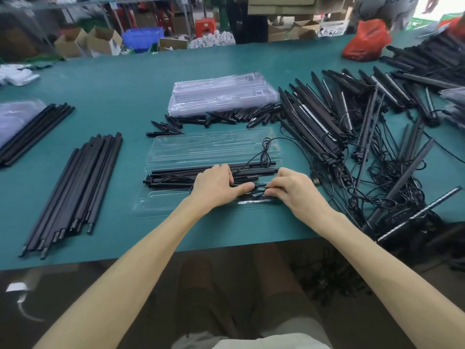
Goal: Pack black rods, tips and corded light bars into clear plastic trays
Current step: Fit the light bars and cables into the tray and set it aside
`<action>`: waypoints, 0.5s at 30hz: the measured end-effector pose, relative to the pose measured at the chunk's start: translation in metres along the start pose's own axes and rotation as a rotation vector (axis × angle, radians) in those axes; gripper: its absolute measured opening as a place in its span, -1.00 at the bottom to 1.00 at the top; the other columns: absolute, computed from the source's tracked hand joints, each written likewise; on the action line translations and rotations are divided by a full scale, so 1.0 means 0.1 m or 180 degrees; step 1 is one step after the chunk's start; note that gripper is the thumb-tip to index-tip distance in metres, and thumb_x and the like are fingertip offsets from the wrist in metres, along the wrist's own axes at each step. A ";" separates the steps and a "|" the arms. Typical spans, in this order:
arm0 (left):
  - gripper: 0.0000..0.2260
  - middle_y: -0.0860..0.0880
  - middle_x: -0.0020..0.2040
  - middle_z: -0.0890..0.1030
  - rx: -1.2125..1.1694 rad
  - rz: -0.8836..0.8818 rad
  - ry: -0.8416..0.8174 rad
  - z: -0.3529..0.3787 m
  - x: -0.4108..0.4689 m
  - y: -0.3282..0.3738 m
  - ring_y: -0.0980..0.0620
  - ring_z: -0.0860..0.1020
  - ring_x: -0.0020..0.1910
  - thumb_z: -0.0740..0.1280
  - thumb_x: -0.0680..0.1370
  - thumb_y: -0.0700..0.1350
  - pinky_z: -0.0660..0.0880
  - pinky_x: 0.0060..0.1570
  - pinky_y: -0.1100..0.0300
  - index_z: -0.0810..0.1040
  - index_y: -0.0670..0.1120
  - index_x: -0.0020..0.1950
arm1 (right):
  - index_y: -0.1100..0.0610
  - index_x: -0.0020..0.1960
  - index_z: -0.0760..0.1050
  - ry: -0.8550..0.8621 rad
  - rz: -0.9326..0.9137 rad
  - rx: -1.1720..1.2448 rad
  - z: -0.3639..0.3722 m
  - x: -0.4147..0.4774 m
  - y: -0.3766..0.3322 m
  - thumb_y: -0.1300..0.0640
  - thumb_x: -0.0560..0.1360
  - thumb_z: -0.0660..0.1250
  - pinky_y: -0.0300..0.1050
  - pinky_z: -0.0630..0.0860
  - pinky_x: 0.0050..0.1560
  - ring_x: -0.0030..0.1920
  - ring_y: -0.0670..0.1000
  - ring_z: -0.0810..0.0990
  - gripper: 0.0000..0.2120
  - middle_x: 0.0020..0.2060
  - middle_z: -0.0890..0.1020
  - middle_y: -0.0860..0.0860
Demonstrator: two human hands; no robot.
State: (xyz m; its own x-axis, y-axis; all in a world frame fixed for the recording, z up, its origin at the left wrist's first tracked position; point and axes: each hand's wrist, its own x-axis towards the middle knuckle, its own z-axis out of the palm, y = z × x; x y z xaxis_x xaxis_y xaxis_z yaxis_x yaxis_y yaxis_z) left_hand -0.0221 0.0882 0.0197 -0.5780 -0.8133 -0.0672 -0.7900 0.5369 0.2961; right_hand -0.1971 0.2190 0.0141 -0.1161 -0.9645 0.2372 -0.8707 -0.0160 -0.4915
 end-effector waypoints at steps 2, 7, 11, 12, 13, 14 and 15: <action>-0.47 0.05 -0.13 0.50 0.0041 0.0007 0.0025 0.00 -0.02 0.01 -0.04 0.52 -0.09 0.23 0.43 0.51 0.47 -0.04 0.00 0.34 0.03 -0.17 | 0.18 0.08 0.65 0.0106 -0.0065 -0.0008 0.01 -0.02 -0.02 0.10 0.56 0.42 0.00 0.48 -0.04 -0.12 0.06 0.54 -0.82 -0.14 0.52 0.00; -0.53 0.05 -0.19 0.54 -0.0072 -0.0032 0.0036 -0.03 -0.03 0.01 -0.06 0.55 -0.10 0.20 0.53 0.41 0.49 -0.03 0.00 0.41 -0.01 -0.17 | 0.16 -0.04 0.52 0.0231 -0.0290 -0.0534 0.07 -0.09 -0.10 0.19 0.59 0.37 -0.04 0.43 -0.22 -0.07 0.04 0.47 -0.94 -0.16 0.43 -0.04; -0.57 -0.04 -0.22 0.65 -0.0466 -0.0238 -0.0065 -0.11 0.00 0.00 -0.12 0.62 -0.14 0.25 0.62 0.22 0.47 -0.15 0.07 0.55 -0.14 -0.16 | 0.19 -0.06 0.51 -0.0075 -0.0364 -0.0605 0.10 -0.08 -0.11 0.29 0.61 0.30 0.03 0.55 -0.15 0.01 0.05 0.47 -0.92 -0.10 0.43 0.01; -0.60 -0.07 -0.21 0.66 -0.0509 -0.0259 -0.0072 -0.14 0.01 0.00 -0.13 0.62 -0.13 0.27 0.62 0.17 0.49 -0.13 0.06 0.58 -0.15 -0.13 | 0.20 -0.05 0.51 -0.0137 -0.0393 -0.0576 0.10 -0.09 -0.10 0.29 0.62 0.28 0.05 0.58 -0.10 0.03 0.05 0.47 -0.91 -0.08 0.44 0.02; -0.63 -0.09 -0.20 0.66 -0.0511 -0.0265 -0.0071 -0.16 0.03 0.00 -0.14 0.63 -0.12 0.29 0.62 0.14 0.52 -0.10 0.05 0.60 -0.15 -0.12 | 0.21 -0.04 0.52 -0.0180 -0.0428 -0.0572 0.08 -0.10 -0.09 0.28 0.63 0.27 0.06 0.58 -0.07 0.03 0.05 0.47 -0.90 -0.08 0.43 0.02; -0.66 -0.10 -0.18 0.66 -0.0485 -0.0266 -0.0067 -0.18 0.04 0.01 -0.14 0.62 -0.11 0.30 0.62 0.13 0.53 -0.07 0.04 0.61 -0.13 -0.11 | 0.22 -0.03 0.54 -0.0193 -0.0473 -0.0566 0.07 -0.11 -0.08 0.26 0.64 0.26 0.06 0.57 -0.06 0.01 0.06 0.46 -0.89 -0.08 0.42 0.03; -0.67 -0.10 -0.16 0.66 -0.0452 -0.0260 -0.0047 -0.19 0.05 0.03 -0.14 0.62 -0.10 0.30 0.62 0.12 0.54 -0.04 0.03 0.61 -0.12 -0.10 | 0.23 -0.01 0.57 -0.0177 -0.0524 -0.0558 0.05 -0.13 -0.07 0.22 0.65 0.26 0.07 0.56 -0.07 -0.02 0.07 0.45 -0.86 -0.09 0.42 0.04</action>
State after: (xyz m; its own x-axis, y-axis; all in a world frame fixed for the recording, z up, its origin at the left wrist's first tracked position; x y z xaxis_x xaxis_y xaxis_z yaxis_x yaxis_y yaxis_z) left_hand -0.0233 0.0812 0.0378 -0.5169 -0.8489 -0.1103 -0.7981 0.4313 0.4208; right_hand -0.1870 0.2307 0.0104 0.0564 -0.9658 0.2531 -0.9459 -0.1328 -0.2960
